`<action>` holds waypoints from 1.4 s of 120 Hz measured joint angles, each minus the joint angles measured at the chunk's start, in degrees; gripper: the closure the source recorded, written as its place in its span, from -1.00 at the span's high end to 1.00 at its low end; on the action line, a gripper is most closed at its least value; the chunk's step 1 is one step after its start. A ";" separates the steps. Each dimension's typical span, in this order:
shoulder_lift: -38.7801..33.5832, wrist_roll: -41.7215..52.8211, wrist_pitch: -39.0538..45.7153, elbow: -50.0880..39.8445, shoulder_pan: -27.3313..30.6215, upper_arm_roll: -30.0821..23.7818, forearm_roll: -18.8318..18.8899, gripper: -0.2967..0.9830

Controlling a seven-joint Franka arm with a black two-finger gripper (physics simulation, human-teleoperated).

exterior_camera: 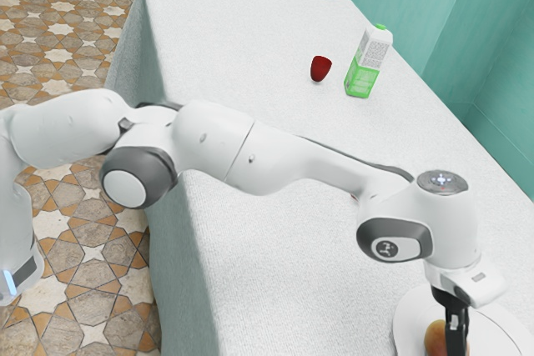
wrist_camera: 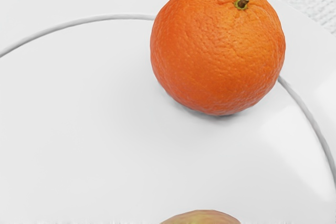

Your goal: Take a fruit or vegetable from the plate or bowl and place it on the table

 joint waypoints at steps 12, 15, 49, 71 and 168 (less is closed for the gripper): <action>0.49 -0.01 0.10 -0.37 0.46 -0.09 -0.03 0.48; 0.68 -0.01 0.01 -0.49 0.54 -0.06 -0.04 0.48; 0.84 -0.15 -9.58 1.64 1.67 0.68 2.47 0.23; 0.61 -0.52 -14.49 5.04 1.36 0.57 6.82 -0.05; 11.03 -4.25 9.42 9.15 11.27 12.01 0.02 -0.25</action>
